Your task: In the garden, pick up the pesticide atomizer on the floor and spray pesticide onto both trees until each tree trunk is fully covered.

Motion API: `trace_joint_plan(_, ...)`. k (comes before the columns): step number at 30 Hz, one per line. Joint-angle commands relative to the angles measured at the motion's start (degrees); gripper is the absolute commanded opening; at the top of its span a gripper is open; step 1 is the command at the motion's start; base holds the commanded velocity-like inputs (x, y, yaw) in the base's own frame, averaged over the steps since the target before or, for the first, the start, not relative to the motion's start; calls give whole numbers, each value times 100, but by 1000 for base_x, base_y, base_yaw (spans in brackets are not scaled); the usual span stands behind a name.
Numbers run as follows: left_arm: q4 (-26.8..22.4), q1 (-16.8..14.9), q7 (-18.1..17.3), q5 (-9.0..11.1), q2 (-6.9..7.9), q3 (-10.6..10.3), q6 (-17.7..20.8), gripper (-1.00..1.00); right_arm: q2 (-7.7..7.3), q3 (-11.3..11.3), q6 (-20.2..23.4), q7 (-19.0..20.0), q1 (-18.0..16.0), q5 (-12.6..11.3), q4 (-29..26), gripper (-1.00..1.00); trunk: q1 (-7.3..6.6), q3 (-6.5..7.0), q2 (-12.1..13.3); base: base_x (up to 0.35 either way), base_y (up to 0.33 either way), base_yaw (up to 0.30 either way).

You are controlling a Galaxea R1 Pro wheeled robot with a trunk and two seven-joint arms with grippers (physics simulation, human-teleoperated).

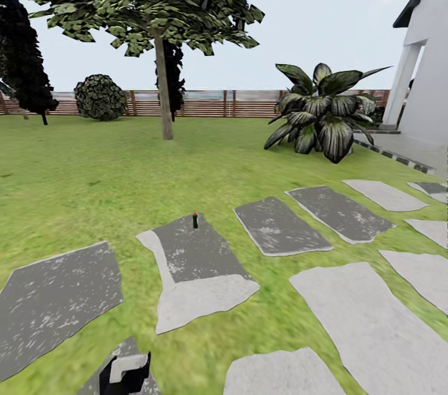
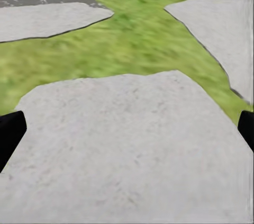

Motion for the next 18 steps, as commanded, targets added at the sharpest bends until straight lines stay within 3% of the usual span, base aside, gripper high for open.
trace_joint_plan(1,0,0,1,0,0,0,0,100,0,0,0,0,0,0,0,100,0,0,0,0,-325,0)
trace_joint_plan(8,0,-1,1,2,0,0,0,100,0,0,0,0,0,0,0,100,0,0,0,44,-325,39)
trace_joint_plan(18,0,2,1,7,0,0,0,100,0,0,0,0,0,0,0,100,0,0,0,84,-325,262)
